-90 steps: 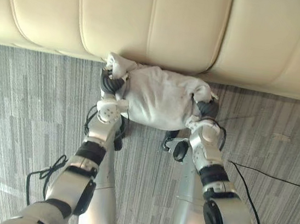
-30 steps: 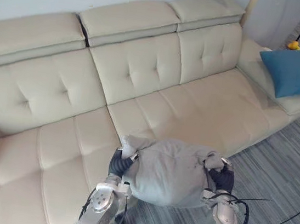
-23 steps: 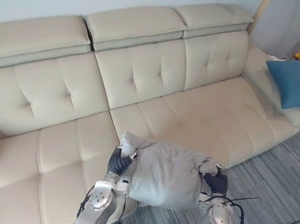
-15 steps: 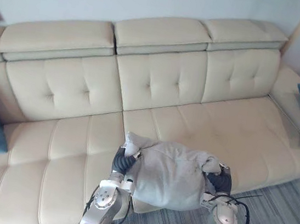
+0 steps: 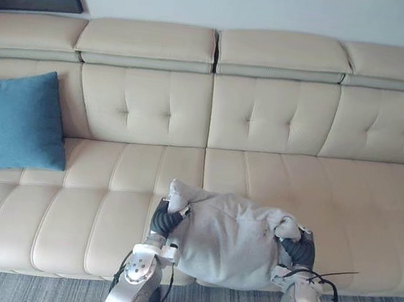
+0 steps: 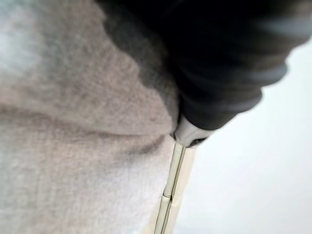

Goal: Pick up cushions and gather them together orderly.

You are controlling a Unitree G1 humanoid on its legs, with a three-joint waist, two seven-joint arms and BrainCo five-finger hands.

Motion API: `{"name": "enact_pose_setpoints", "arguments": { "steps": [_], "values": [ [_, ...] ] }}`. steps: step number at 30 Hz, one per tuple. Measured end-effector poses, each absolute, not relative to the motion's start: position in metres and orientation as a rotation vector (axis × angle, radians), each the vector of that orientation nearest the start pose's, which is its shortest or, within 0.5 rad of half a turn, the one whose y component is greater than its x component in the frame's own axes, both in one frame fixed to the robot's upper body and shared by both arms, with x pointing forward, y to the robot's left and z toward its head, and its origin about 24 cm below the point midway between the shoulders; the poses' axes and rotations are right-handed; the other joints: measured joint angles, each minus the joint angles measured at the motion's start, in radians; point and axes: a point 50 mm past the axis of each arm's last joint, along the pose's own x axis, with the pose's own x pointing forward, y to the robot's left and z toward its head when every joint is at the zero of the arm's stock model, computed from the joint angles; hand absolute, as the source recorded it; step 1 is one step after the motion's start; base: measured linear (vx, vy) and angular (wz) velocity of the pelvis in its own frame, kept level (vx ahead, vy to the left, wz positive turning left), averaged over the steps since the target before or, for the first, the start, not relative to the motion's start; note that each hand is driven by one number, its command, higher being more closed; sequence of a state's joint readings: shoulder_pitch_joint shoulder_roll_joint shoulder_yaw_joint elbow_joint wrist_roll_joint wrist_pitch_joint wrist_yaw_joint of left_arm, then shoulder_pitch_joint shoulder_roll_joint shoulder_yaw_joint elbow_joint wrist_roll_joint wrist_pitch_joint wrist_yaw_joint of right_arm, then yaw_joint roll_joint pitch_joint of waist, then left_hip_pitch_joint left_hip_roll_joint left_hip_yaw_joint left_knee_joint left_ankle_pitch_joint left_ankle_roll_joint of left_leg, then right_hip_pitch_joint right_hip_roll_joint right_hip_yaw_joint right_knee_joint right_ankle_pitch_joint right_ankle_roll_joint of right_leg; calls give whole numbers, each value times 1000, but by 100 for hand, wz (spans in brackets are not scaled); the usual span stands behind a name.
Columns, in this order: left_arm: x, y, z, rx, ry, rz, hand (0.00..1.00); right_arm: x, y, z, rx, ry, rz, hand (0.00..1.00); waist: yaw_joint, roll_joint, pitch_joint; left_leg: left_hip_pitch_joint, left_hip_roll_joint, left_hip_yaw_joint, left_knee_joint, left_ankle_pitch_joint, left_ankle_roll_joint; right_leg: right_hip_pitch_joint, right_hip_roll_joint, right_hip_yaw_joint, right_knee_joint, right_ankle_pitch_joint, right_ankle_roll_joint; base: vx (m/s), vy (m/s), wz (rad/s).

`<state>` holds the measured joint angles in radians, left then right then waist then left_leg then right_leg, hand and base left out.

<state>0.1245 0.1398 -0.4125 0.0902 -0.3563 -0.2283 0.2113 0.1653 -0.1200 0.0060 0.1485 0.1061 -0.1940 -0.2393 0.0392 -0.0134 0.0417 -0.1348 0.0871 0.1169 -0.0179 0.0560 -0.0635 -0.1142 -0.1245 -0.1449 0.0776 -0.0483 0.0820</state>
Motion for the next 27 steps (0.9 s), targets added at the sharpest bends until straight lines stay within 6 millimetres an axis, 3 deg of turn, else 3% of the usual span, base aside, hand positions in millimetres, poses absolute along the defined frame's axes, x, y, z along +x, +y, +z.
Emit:
{"name": "enact_pose_setpoints", "arguments": {
  "steps": [4, 7, 9, 10, 12, 15, 17, 19, 22, 27],
  "values": [
    [227, 103, 16, -232, 39, -80, 100, 240, -192, 11, -53, 25, -286, 100, -1, -3, 0, -9, -8, 10, -19, 5, 2, -5, -3, 11, -38, 22, 3, 36, 30, -6],
    [255, 104, 46, -223, -79, -54, 100, 270, -185, 41, -42, -94, -296, 100, 0, -4, 2, -55, -8, 10, -29, 22, 2, -49, 3, 11, -50, 38, -1, -12, -1, 0],
    [282, 105, 77, -195, -195, -30, 100, 298, -179, 73, -32, -201, -307, 100, 0, -2, 24, -83, -5, 11, -47, 47, 2, -88, 7, 13, -49, 53, -5, -48, -15, -3],
    [287, 105, 83, -191, -217, -24, 100, 303, -178, 79, -32, -221, -308, 100, 0, -2, 31, -88, -5, 11, -47, 49, 2, -94, 8, 14, -49, 56, -5, -78, -8, -4],
    [310, 106, 119, -166, -340, 5, 100, 328, -174, 118, -37, -333, -318, 100, 2, -2, 58, -130, -4, 12, -47, 63, 3, -138, 9, 17, -47, 70, -9, -88, 5, -2],
    [330, 109, 156, -156, -449, 47, 100, 349, -172, 161, -69, -451, -333, 100, 1, 1, 86, -181, -4, 12, -48, 79, 7, -191, 10, 19, -45, 85, -9, -72, 10, -1],
    [343, 116, 192, -155, -551, 100, 100, 365, -165, 207, -73, -559, -337, 100, 0, 3, 132, -213, -4, 12, -50, 94, 9, -226, 11, 24, -44, 99, -11, -83, 16, -4],
    [351, 122, 219, -179, -623, 147, 100, 373, -163, 244, -67, -640, -352, 100, -2, 8, 167, -248, -4, 9, -52, 108, 10, -260, 11, 22, -44, 108, -11, -58, 16, 3],
    [358, 127, 242, -198, -679, 188, 100, 381, -160, 281, -71, -702, -358, 100, 0, 15, 202, -293, -5, 8, -53, 119, 9, -307, 11, 22, -42, 118, -11, -28, 13, 1],
    [368, 132, 257, -199, -686, 221, 100, 390, -156, 302, -31, -691, -355, 100, 0, 24, 254, -331, -5, 3, -51, 123, 8, -341, 11, 17, -40, 120, -14, 11, 2, 2]
  ]
}}
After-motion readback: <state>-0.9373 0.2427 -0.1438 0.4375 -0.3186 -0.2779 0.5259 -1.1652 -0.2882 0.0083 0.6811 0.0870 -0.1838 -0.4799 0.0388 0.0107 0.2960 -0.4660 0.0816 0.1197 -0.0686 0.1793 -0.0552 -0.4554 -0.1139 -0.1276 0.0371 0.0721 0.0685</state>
